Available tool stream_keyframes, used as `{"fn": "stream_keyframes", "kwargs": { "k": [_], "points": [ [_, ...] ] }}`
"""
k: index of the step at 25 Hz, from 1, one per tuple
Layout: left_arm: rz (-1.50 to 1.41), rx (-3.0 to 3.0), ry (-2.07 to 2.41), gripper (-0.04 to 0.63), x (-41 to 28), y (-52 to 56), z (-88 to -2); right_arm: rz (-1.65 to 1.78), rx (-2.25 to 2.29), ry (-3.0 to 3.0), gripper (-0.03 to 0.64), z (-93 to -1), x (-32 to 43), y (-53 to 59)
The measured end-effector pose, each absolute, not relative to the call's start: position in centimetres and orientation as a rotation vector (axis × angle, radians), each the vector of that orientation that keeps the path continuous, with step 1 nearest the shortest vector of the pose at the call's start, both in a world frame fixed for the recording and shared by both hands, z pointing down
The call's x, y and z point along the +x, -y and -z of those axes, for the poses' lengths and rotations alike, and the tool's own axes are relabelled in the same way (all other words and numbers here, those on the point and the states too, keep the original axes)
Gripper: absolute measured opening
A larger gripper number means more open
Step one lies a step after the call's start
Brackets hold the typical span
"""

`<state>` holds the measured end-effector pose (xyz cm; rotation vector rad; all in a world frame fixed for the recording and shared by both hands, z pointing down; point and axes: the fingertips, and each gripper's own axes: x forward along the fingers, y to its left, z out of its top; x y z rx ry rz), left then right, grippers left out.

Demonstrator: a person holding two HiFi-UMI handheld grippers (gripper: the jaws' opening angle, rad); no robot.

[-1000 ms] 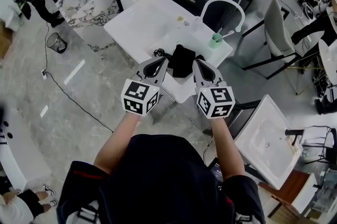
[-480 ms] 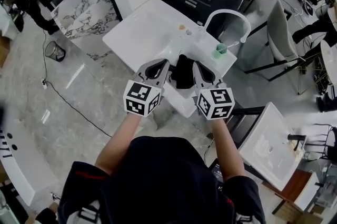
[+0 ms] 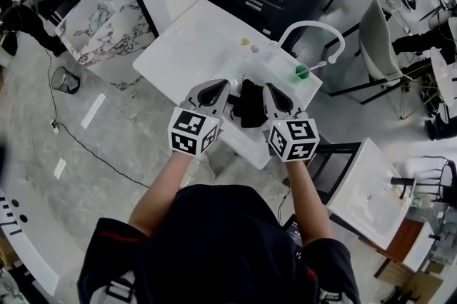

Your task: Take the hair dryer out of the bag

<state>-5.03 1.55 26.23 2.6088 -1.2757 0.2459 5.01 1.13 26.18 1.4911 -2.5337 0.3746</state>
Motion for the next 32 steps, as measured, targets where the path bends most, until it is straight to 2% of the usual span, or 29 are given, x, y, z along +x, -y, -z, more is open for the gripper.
{"fn": "stream_keyframes", "kwargs": {
  "k": [32],
  "points": [
    [-0.373,2.571,1.084,0.017,-12.4,3.7,-32.9,-0.526,1.625,2.306,0.034,-32.8,0.2,3.5]
  ]
}}
